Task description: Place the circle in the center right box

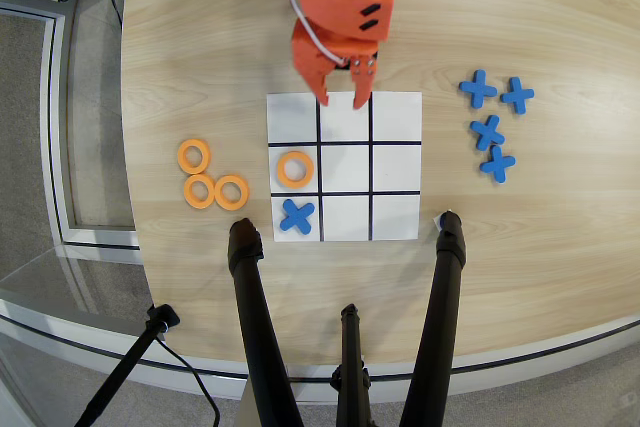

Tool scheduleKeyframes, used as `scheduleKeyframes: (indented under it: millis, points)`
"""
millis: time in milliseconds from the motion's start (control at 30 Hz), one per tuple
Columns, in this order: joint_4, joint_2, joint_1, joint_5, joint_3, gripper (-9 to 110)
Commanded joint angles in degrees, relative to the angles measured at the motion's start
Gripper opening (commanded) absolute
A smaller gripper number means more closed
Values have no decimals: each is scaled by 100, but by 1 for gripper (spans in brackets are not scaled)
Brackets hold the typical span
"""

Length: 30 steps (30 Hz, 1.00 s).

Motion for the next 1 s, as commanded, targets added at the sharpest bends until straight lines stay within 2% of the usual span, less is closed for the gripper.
scheduleKeyframes:
  millis: [0,367,533,700,833,967]
  points:
    - [413,1257,-193,-167,817,13]
    - [1213,2619,-624,-167,2030,13]
    - [1767,2900,-747,-114,2188,0]
    - [2065,2848,-791,-53,2188,0]
    - [2074,2865,-316,-70,2188,0]
    - [2030,2900,747,-53,2188,0]
